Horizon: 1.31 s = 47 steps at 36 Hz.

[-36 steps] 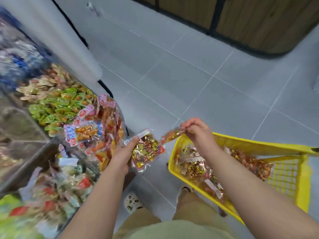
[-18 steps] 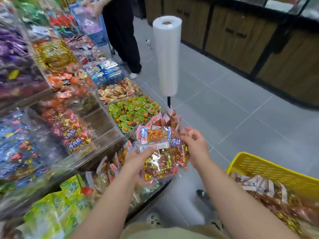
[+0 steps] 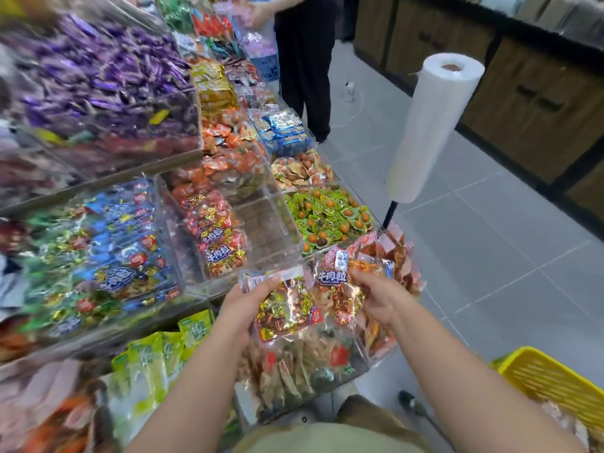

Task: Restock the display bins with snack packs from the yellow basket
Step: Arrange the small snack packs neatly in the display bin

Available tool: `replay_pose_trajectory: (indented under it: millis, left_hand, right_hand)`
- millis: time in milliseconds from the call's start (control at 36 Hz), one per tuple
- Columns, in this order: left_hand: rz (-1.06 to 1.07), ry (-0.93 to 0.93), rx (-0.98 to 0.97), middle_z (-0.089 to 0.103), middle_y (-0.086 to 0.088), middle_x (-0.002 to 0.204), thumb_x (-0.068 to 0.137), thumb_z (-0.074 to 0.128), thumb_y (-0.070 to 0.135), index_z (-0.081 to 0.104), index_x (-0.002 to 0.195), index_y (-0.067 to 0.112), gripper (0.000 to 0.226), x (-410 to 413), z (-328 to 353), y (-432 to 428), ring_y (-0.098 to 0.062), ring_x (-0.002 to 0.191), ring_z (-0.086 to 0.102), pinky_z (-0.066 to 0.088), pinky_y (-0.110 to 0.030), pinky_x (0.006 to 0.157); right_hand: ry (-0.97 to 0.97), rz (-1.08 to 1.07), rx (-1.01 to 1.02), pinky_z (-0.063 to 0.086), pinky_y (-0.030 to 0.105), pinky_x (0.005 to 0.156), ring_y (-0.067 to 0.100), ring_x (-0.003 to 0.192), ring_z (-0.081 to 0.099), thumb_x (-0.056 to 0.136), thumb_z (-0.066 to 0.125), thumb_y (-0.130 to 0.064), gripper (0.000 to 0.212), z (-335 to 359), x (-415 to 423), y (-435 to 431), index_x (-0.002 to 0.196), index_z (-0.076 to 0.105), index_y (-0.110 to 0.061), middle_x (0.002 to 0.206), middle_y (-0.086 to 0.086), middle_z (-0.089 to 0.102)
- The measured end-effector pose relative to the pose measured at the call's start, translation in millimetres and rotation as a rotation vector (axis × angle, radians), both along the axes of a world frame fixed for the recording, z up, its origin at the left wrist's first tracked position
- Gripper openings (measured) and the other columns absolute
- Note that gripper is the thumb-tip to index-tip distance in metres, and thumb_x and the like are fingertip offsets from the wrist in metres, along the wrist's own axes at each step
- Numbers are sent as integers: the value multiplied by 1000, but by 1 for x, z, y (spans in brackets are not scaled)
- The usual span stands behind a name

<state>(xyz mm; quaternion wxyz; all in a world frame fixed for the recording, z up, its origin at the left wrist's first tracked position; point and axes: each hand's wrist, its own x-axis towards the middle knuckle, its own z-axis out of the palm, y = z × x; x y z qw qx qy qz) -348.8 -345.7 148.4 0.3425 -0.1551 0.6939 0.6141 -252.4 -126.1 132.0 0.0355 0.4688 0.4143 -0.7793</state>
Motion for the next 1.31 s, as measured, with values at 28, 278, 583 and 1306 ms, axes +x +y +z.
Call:
replay_pose_trajectory:
  millis: [28,278,583,1306]
  left_hand:
    - [22,4,-5,67,-11,120,45,91,53,58,121,20,90,-3,1,-5,-33,110,64,50,-51,95]
    - [318,50,-14,75,-5,97,41,89,51,62,112,24,81,-29,22,-50,-23,80,73,59,-37,64]
    - [507,202,-157,68,-9,114,22,85,69,56,117,17,111,-72,56,-101,-33,101,66,52,-55,90]
    - [365,243,-2,76,-4,95,30,88,56,62,105,22,86,-152,80,-145,-29,88,72,57,-55,81]
  right_hand:
    - [10,0,-14,32,38,110,19,112,54,83,69,-18,26,4,-7,-2,103,63,-3,115,10,63]
    - [160,229,-55,54,45,82,22,80,62,92,57,-17,13,40,-101,-27,98,63,-7,92,9,65]
    - [305,518,229,51,13,59,0,72,67,89,63,-13,19,46,-214,-72,108,66,-10,89,-4,70]
    - [98,807,811,48,17,63,16,94,60,67,81,-4,57,-56,-263,-117,111,50,-26,109,0,59]
